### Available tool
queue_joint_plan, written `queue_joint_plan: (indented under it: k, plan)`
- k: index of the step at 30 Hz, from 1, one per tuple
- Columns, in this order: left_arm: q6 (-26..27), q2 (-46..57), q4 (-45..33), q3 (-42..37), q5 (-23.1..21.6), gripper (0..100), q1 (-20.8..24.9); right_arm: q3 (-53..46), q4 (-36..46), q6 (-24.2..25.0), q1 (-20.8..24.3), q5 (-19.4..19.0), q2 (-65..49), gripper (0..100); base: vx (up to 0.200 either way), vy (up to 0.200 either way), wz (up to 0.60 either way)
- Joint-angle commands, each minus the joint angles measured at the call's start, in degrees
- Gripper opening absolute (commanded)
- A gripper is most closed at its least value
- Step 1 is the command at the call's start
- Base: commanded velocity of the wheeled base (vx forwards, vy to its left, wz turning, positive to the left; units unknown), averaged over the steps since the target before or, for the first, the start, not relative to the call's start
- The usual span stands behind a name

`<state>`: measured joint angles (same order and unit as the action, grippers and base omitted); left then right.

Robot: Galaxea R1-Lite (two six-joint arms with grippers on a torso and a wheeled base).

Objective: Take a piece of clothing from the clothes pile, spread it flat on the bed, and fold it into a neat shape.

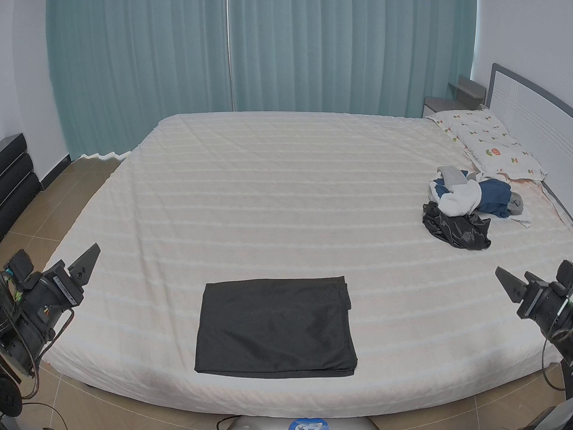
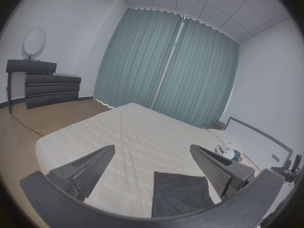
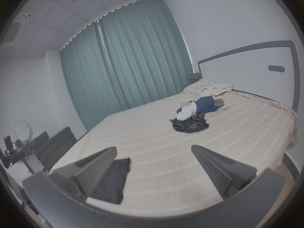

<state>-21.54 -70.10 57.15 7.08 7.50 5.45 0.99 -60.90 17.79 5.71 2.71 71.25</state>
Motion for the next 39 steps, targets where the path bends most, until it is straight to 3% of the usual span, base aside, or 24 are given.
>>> queue_joint_plan:
  k: [1,2,4,5,7,9,11,17,24,25,28,39]
  plan:
    - [2.73,24.74,-20.32,-1.81,1.82,100,-0.18,-0.90,31.81,-10.75,0.27,-1.74,-36.45,100,0.000,0.000,0.00]
    - [3.35,28.44,-24.89,-1.02,2.70,100,-0.09,-0.64,37.26,-13.13,0.10,-1.83,-41.72,100,0.000,0.000,0.00]
    - [3.52,28.96,-25.60,-0.84,2.79,100,-0.09,-0.55,38.05,-13.48,0.10,-1.83,-42.60,100,0.000,0.000,0.00]
    - [6.34,38.63,-37.11,0.92,4.19,100,-0.09,1.91,52.38,-18.58,-0.61,-1.56,-55.61,100,0.000,0.000,0.00]
    - [7.39,41.44,-40.45,1.62,4.37,100,-0.09,3.32,57.12,-19.90,-0.70,-1.30,-59.13,100,0.000,0.000,0.00]
    - [10.20,49.09,-49.94,4.26,5.86,100,-0.53,9.82,72.07,-21.74,-1.57,0.02,-66.60,100,0.000,0.000,0.00]
    - [11.08,51.64,-56.01,6.80,7.88,100,-1.93,13.95,78.31,-22.00,-4.04,1.25,-67.91,100,0.000,0.000,0.00]
    - [11.87,56.30,-64.09,8.65,7.80,100,-8.17,13.08,79.45,-22.09,-5.18,1.25,-71.25,100,0.000,0.000,0.00]
    - [17.23,64.38,-64.27,5.40,4.90,100,-7.91,6.31,73.30,-21.21,-5.18,1.07,-71.25,100,0.000,0.000,0.00]
    - [20.75,67.55,-62.86,1.71,3.75,100,-7.12,2.35,65.47,-21.30,-5.18,0.55,-71.25,100,0.000,0.000,0.00]
    - [21.89,69.74,-61.37,-0.84,2.70,100,-5.62,-0.72,58.18,-21.30,-5.18,-2.62,-71.25,100,0.000,0.000,0.00]
    - [21.89,70.10,-56.80,-7.08,-4.42,100,-5.62,-0.99,60.82,-20.95,-5.18,-4.20,-71.25,100,0.000,0.000,0.00]
